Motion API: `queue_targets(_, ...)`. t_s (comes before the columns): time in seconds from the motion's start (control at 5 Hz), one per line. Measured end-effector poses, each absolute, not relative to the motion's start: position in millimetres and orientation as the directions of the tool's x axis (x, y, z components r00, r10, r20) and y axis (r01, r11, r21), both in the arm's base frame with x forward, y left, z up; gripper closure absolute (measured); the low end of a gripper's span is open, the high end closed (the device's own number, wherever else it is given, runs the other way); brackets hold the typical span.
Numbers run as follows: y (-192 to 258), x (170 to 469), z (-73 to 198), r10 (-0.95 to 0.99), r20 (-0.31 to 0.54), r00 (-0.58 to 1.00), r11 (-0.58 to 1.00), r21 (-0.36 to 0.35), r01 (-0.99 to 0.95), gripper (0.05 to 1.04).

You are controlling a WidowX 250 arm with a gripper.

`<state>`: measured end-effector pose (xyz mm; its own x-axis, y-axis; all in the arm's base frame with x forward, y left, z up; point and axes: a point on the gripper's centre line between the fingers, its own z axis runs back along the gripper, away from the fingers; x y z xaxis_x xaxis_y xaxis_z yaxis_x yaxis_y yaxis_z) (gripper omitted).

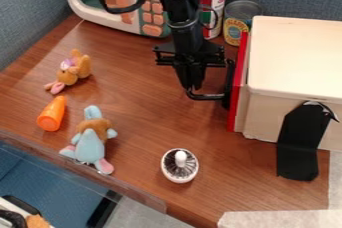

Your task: Close the drawer

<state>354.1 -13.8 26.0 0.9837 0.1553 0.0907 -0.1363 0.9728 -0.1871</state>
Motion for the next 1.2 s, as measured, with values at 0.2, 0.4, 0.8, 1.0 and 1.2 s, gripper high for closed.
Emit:
queue_targets(0.2,-16,354,26,0.156,0.087,0.984,0.971,-0.193,-0.137,0.954)
queue_targets(0.4,-19,354,27,0.148,0.084,0.985,0.972,-0.194,-0.13,0.914)
queue_targets(0.8,-16,352,50,0.139,0.149,0.979,0.989,-0.072,-0.129,0.38)
queue_targets(1.0,5,345,63,0.164,0.19,0.968,0.982,0.058,-0.178,0.112)
queue_targets(1.2,29,337,79,0.191,0.225,0.955,0.961,0.155,-0.228,0.077)
